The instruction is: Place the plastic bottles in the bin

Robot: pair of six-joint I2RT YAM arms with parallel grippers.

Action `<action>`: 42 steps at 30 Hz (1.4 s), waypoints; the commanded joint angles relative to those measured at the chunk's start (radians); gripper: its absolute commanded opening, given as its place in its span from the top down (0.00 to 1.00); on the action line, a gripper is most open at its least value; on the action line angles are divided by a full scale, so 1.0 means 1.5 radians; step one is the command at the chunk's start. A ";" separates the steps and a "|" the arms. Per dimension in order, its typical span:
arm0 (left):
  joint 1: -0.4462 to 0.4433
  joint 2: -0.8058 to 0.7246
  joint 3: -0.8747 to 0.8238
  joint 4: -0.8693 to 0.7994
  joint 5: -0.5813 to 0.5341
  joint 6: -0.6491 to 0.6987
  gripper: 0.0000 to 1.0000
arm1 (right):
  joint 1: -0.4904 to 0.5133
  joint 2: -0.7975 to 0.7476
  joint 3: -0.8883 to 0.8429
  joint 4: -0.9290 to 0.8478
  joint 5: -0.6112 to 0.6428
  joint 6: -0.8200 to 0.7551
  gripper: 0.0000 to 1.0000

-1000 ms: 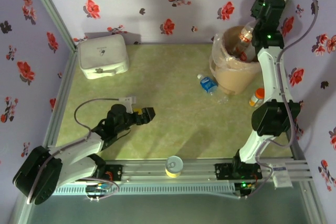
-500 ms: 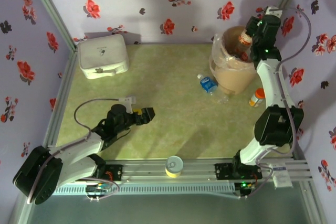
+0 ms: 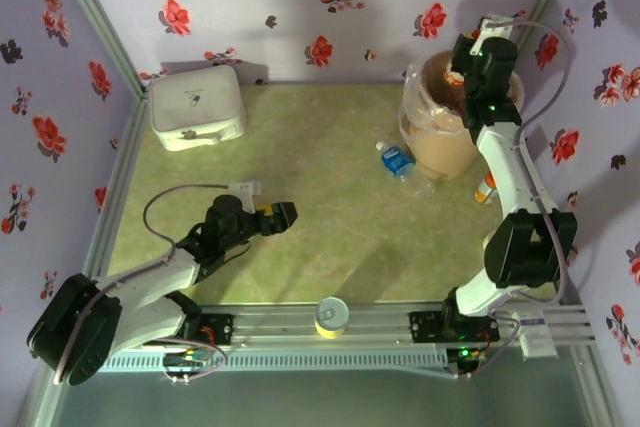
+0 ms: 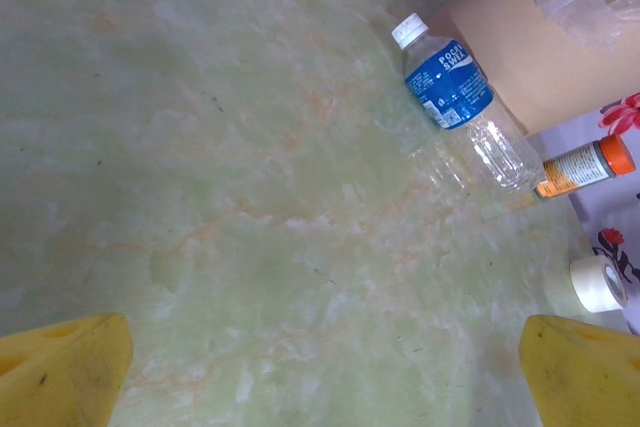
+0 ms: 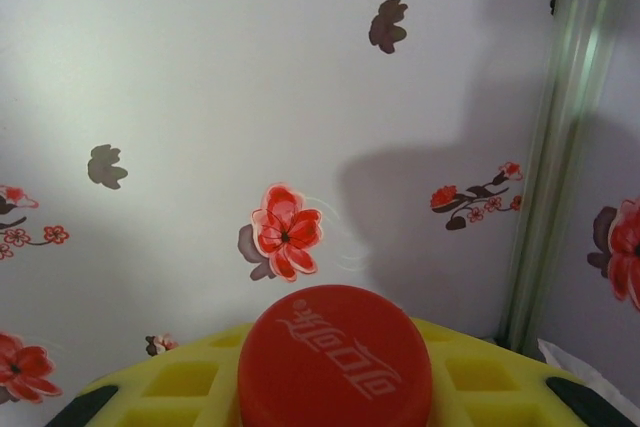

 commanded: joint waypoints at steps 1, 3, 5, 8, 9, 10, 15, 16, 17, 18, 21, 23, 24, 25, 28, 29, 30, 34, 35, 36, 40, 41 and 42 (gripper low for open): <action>0.004 0.009 0.022 0.011 0.012 -0.001 0.00 | 0.006 0.069 -0.056 -0.185 -0.037 -0.014 0.68; 0.004 0.009 0.024 0.007 0.012 0.000 0.00 | 0.003 0.074 -0.040 -0.194 -0.089 0.022 0.68; 0.004 0.010 0.025 0.004 0.012 0.002 0.00 | -0.003 0.080 -0.004 -0.215 -0.147 0.069 0.68; 0.004 0.012 0.025 0.007 0.012 0.004 0.00 | -0.003 0.088 0.052 -0.227 -0.222 0.124 0.67; 0.004 0.013 0.025 0.009 0.012 0.003 0.00 | -0.003 0.092 0.073 -0.232 -0.245 0.139 0.67; 0.004 0.014 0.025 0.009 0.012 0.003 0.00 | -0.002 0.096 0.091 -0.235 -0.259 0.151 0.66; 0.004 0.015 0.025 0.009 0.012 0.004 0.00 | 0.010 0.113 0.199 -0.294 -0.239 0.133 0.64; 0.004 0.014 0.025 0.009 0.012 0.003 0.00 | 0.011 0.114 0.212 -0.303 -0.225 0.126 0.64; 0.004 0.012 0.025 0.008 0.012 0.004 0.00 | 0.011 0.114 0.227 -0.312 -0.213 0.119 0.64; 0.004 0.010 0.024 0.006 0.012 0.004 0.00 | 0.011 0.111 0.237 -0.316 -0.204 0.115 0.63; 0.004 0.008 0.025 0.005 0.012 0.006 0.00 | 0.010 0.112 0.272 -0.339 -0.185 0.108 0.31; 0.004 0.008 0.027 0.004 0.012 0.006 0.00 | 0.010 0.114 0.297 -0.358 -0.175 0.094 0.21; 0.004 0.008 0.029 0.002 0.012 0.007 0.00 | 0.010 0.111 0.307 -0.364 -0.167 0.088 0.19; 0.004 0.008 0.030 0.000 0.012 0.007 0.00 | 0.010 0.108 0.313 -0.366 -0.160 0.082 0.18; 0.004 0.004 0.031 -0.006 0.013 0.007 0.00 | 0.009 0.095 0.340 -0.378 -0.128 0.062 0.14; 0.004 0.003 0.032 -0.008 0.013 0.008 0.00 | 0.009 0.088 0.349 -0.383 -0.120 0.055 0.13; 0.004 0.003 0.032 -0.009 0.013 0.008 0.00 | 0.009 0.080 0.353 -0.385 -0.111 0.048 0.13; 0.004 0.012 0.037 -0.006 0.013 0.008 0.00 | 0.010 0.028 0.337 -0.380 -0.083 0.026 0.12; 0.004 0.018 0.040 -0.005 0.013 0.009 0.00 | 0.010 0.014 0.327 -0.379 -0.080 0.022 0.12; 0.004 0.025 0.043 -0.003 0.015 0.010 0.00 | 0.010 0.000 0.318 -0.379 -0.080 0.017 0.12; 0.004 0.054 0.059 0.008 0.028 0.012 0.00 | 0.024 -0.052 0.287 -0.402 -0.070 -0.006 0.14; 0.004 0.062 0.063 0.012 0.031 0.011 0.00 | 0.035 -0.070 0.274 -0.407 -0.066 -0.014 0.15; 0.004 0.069 0.066 0.018 0.032 0.010 0.00 | 0.049 -0.088 0.257 -0.411 -0.066 -0.025 0.16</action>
